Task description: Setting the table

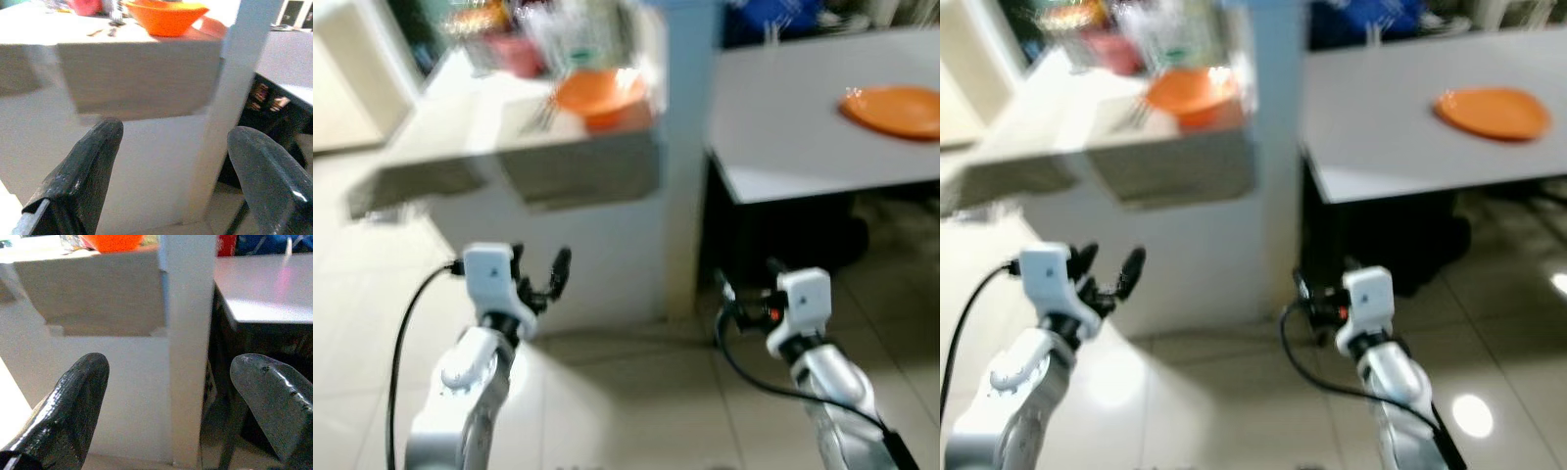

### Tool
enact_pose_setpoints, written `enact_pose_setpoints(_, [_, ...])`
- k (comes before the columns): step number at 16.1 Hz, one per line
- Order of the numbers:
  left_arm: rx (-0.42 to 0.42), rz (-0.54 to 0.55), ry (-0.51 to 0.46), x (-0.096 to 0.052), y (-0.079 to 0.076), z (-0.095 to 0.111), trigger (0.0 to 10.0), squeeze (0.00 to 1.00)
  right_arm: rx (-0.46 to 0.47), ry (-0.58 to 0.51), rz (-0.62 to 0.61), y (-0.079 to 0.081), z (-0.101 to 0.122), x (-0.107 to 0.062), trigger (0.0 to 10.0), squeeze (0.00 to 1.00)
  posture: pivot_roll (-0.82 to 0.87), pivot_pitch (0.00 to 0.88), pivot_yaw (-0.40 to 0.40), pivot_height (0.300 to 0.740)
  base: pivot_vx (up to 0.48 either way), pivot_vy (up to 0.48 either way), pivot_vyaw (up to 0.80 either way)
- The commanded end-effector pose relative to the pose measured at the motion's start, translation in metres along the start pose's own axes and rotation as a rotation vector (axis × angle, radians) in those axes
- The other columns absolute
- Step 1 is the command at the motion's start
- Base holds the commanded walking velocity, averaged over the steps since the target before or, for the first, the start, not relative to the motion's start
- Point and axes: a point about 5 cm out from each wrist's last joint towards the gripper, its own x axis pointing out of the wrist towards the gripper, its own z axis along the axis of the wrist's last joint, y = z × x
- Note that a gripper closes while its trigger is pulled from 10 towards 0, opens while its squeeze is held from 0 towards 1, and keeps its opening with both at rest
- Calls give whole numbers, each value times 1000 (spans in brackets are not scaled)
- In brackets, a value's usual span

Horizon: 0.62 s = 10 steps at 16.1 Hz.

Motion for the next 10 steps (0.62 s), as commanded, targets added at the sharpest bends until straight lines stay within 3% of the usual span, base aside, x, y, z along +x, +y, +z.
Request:
enact_pose_setpoints(1, [18,23,-16,1,6,4,10000,0,-1,-27,12,3,6,3,10000,0,-178,0,87,736,0,0,0])
enact_pose_setpoints(7, [32,13,-28,1,1,4,10000,0,-22,-28,30,5,6,7,10000,0,-167,0,77,736,0,0,0])
enact_pose_setpoints(10, [52,13,-59,2,1,11,10000,0,-63,-142,20,7,29,14,10000,0,-164,0,81,736,363,167,0])
